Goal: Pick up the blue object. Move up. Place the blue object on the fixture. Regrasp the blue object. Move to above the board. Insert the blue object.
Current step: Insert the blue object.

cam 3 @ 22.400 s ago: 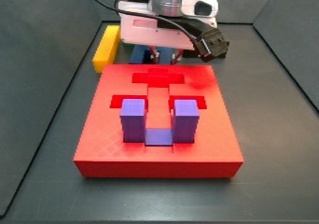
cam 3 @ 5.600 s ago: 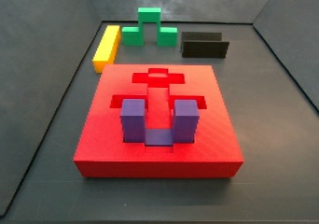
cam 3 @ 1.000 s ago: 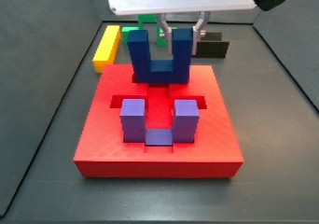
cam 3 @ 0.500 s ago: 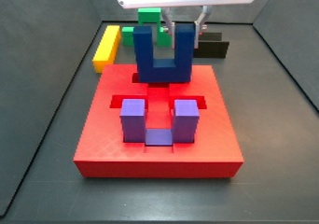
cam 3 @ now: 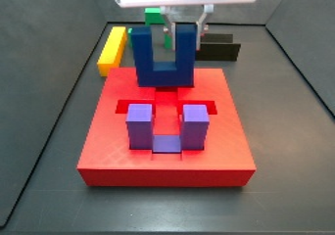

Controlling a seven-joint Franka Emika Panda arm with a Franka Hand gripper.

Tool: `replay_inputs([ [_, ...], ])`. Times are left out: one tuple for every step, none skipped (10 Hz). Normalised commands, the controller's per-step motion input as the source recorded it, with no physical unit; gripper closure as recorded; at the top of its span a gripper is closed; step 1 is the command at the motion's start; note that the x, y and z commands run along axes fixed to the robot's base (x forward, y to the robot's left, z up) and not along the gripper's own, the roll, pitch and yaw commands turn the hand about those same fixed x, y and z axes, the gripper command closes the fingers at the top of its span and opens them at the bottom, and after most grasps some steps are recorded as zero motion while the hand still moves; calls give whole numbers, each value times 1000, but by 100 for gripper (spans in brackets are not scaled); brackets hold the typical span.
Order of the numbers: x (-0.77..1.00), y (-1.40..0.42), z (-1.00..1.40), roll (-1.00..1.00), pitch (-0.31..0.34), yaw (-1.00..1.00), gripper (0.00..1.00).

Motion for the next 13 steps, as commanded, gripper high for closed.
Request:
replay_inputs([
  [-103, 0, 17, -10, 0, -86, 100],
  [0, -57, -11, 33, 0, -83, 100],
  [169, -126, -117, 124, 36, -120, 100],
  [226, -169, -177, 170, 64, -137, 100],
  [223, -203, -234, 241, 89, -143, 100],
  [220, -183, -217, 289, 91, -143, 100],
  [223, -71, -154, 310, 123, -106, 100],
  [109, 23, 0, 183, 124, -51, 100],
  [0, 160, 77, 73, 79, -6, 100],
  [0, 226, 103, 0, 41, 0, 100],
  [-40, 163, 49, 0, 4, 0, 100],
  [-57, 0, 0, 0, 0, 0, 100],
  [-83, 0, -60, 0, 0, -23, 100],
])
